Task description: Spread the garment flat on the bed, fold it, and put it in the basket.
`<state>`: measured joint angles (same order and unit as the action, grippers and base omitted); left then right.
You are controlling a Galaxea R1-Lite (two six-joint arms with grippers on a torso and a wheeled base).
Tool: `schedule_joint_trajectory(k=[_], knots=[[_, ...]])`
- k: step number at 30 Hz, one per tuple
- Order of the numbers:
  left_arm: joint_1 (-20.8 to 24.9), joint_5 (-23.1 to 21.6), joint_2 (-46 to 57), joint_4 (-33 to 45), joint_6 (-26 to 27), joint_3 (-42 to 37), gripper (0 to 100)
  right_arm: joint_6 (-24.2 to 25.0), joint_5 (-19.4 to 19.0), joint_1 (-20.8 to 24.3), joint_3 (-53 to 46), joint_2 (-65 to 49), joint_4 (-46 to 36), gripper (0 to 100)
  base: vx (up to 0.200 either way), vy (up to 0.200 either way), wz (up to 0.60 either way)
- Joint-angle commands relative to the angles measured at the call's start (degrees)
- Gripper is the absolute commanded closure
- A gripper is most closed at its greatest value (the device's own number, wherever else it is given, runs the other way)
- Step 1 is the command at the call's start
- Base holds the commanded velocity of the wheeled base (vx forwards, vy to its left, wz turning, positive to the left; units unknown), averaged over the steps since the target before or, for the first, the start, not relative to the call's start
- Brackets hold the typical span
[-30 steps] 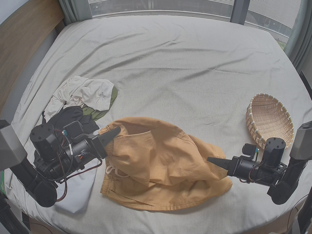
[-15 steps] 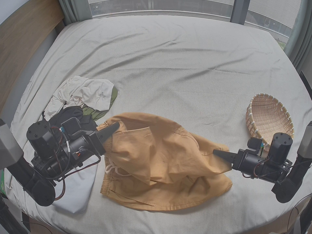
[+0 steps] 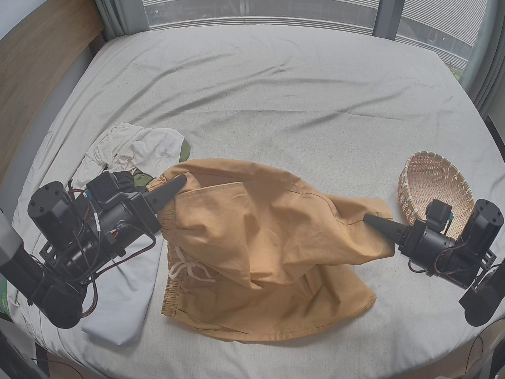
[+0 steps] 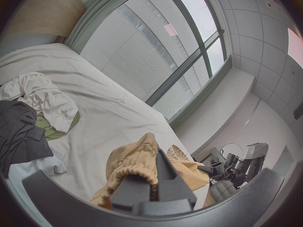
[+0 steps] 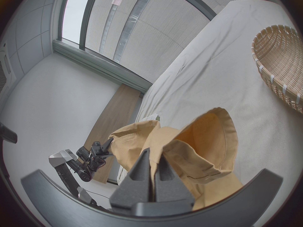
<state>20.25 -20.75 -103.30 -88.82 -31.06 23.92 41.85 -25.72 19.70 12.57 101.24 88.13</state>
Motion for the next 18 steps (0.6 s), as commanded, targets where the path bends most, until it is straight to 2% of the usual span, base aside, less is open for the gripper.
schedule_joint_trajectory(k=[1, 4, 5, 18], knots=[[-0.03, 0.01, 0.21, -0.04, -0.05, -0.10, 100, -1.86, -0.12, 0.34, -1.49, 3.35, 0.12, 100, 0.000, 0.000, 0.00], [-0.03, 0.01, 0.21, -0.04, -0.05, -0.10, 100, -2.65, -0.29, 0.78, -1.58, 4.67, 0.12, 100, 0.000, 0.000, 0.00], [-0.03, 0.01, 0.21, -0.04, -0.05, -0.10, 100, -2.65, -0.38, 0.78, -1.67, 4.84, 0.12, 0, 0.000, 0.000, 0.00], [0.14, 0.01, -0.06, -0.04, -0.05, -0.45, 100, -2.48, -0.38, 1.83, -1.49, 7.04, 0.12, 0, 0.000, 0.000, 0.00]])
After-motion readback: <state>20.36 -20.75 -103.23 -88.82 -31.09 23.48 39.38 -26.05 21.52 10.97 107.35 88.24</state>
